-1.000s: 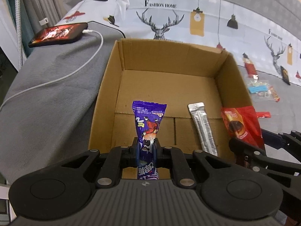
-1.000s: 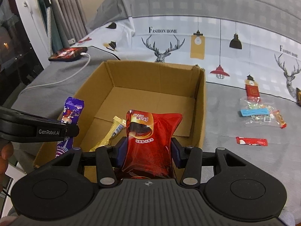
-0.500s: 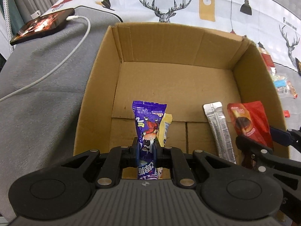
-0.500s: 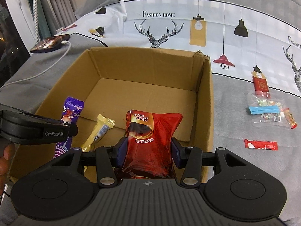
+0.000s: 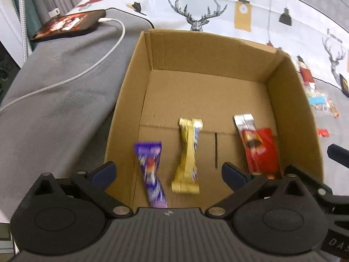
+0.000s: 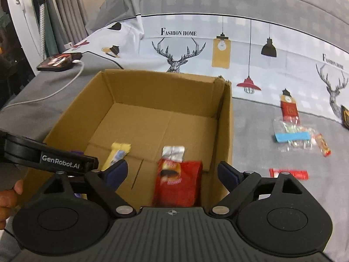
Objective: Organize snacks
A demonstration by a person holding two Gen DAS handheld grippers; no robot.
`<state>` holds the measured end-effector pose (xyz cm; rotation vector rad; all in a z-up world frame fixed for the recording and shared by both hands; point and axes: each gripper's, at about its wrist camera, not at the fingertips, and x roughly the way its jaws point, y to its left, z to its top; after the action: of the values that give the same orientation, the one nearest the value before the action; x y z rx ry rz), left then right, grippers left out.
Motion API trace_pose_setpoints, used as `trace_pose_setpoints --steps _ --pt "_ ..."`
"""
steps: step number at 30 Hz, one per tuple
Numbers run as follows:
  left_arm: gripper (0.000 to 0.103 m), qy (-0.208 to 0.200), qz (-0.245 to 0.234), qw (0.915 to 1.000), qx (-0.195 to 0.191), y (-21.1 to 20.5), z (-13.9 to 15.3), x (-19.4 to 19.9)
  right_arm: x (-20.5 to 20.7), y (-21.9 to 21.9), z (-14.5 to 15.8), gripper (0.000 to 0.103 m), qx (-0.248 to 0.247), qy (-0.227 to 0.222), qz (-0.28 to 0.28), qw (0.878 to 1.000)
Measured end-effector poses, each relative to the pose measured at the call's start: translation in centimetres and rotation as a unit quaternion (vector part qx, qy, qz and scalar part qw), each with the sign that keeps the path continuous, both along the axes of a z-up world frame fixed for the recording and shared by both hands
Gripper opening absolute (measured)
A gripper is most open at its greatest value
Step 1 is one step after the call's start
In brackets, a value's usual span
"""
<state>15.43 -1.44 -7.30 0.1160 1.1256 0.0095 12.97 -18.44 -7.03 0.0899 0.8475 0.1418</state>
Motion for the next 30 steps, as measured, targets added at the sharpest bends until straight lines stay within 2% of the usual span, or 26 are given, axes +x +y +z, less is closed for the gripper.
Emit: trace_pose_setpoints --steps 5,16,30 --pt "0.103 -0.014 -0.009 0.9998 0.007 -0.2 1.8 -4.6 -4.4 0.8 1.9 0.094 0.010 -0.005 0.003 1.000" --pt "0.103 -0.049 -0.006 0.9987 0.012 0.1 4.9 -13.1 -13.2 1.9 5.3 0.096 0.005 -0.048 0.014 0.999" --pt "0.103 -0.096 -0.005 0.9952 0.016 -0.3 7.0 -18.4 -18.6 1.8 7.5 0.098 0.001 -0.090 0.023 0.996"
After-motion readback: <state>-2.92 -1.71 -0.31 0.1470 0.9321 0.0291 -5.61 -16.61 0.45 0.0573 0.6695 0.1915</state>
